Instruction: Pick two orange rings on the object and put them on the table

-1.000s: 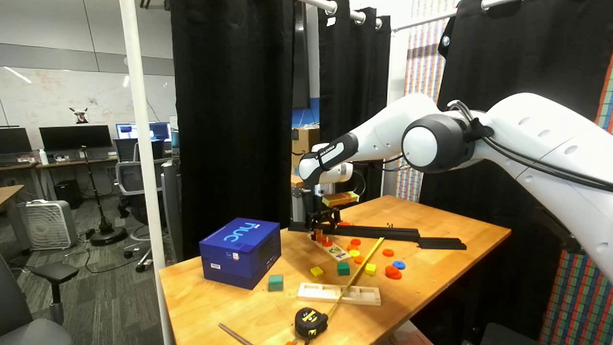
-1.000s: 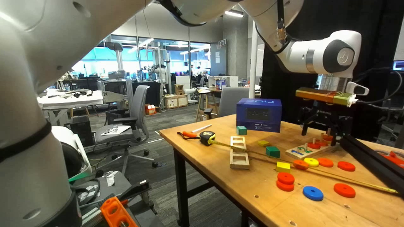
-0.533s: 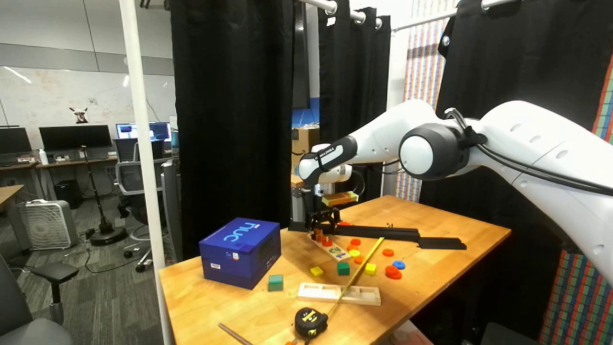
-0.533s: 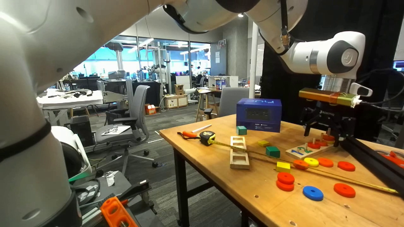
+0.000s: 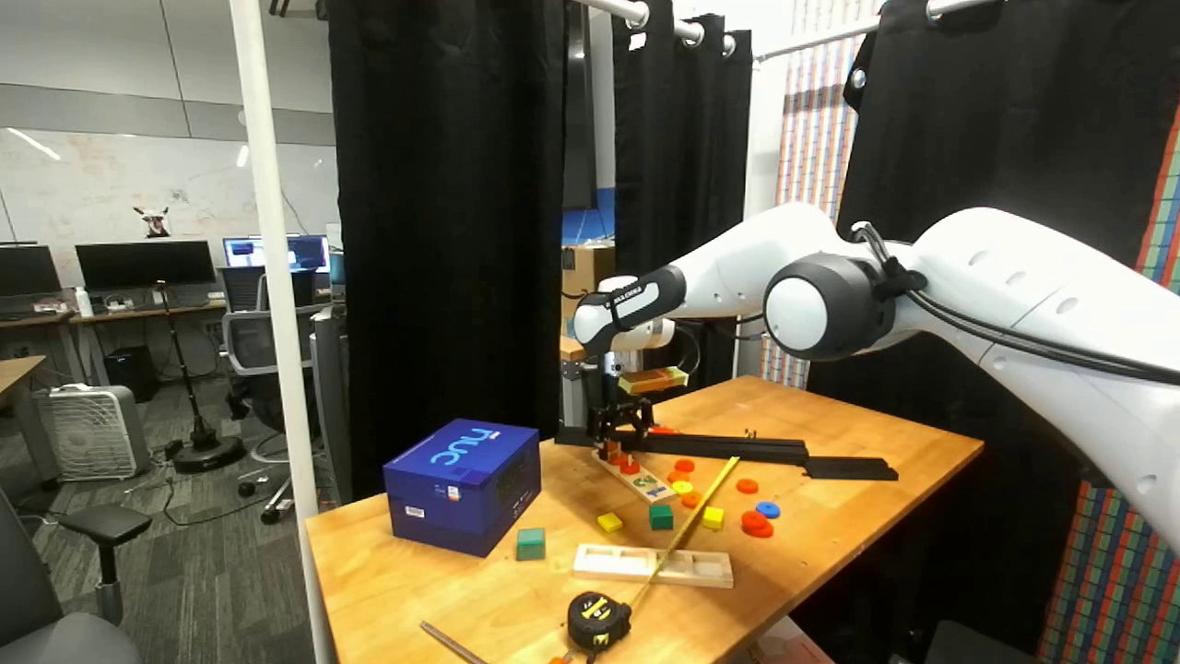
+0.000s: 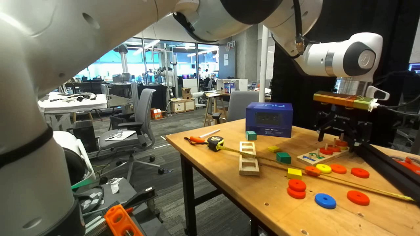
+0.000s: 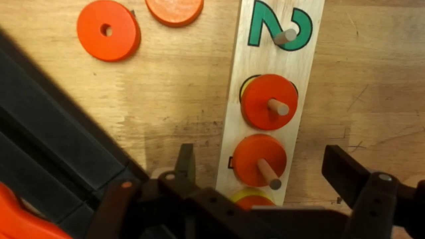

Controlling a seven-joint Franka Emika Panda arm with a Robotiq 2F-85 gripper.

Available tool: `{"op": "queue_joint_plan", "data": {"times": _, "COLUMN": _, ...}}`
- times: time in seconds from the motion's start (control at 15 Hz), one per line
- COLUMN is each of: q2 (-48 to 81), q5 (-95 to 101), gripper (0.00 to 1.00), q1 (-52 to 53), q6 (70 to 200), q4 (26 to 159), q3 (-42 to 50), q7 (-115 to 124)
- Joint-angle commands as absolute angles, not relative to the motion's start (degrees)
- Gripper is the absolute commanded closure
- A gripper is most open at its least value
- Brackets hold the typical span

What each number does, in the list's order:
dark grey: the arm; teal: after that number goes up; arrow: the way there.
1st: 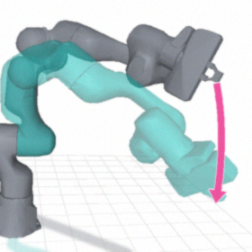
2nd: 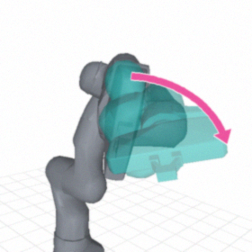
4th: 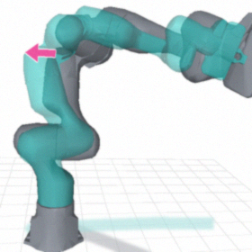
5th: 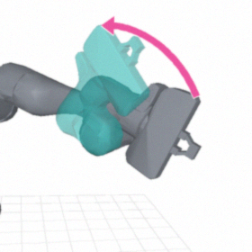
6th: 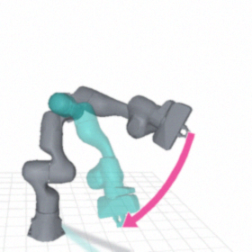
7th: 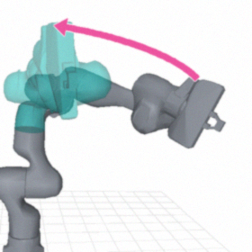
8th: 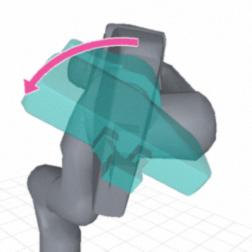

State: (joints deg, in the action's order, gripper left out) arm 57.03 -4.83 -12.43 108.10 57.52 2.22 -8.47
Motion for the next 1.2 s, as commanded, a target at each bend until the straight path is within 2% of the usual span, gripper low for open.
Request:
{"op": "queue_joint_plan", "data": {"times": 0.0, "q2": 59.94, "q5": -4.61, "gripper": 0.00, "q1": -12.95, "q6": 105.02, "q4": 51.76, "q3": 1.64, "q7": -9.19}}
{"op": "queue_joint_plan", "data": {"times": 0.33, "q2": 61.04, "q5": -4.50, "gripper": 0.00, "q1": -12.89, "q6": 104.23, "q4": 49.63, "q3": 1.66, "q7": -9.13}}
{"op": "queue_joint_plan", "data": {"times": 0.4, "q2": 61.23, "q5": -4.51, "gripper": 0.18, "q1": -12.90, "q6": 104.10, "q4": 49.30, "q3": 1.66, "q7": -9.11}}
{"op": "queue_joint_plan", "data": {"times": 0.87, "q2": 61.62, "q5": -4.38, "gripper": 0.74, "q1": -12.85, "q6": 104.34, "q4": 48.27, "q3": 1.69, "q7": -9.20}}
{"op": "queue_joint_plan", "data": {"times": 1.0, "q2": 61.61, "q5": -4.38, "gripper": 0.83, "q1": -12.86, "q6": 104.33, "q4": 48.09, "q3": 1.69, "q7": -9.20}}
{"op": "queue_joint_plan", "data": {"times": 1.13, "q2": 61.45, "q5": -4.69, "gripper": 0.83, "q1": -12.61, "q6": 104.67, "q4": 48.52, "q3": 2.08, "q7": -9.24}}
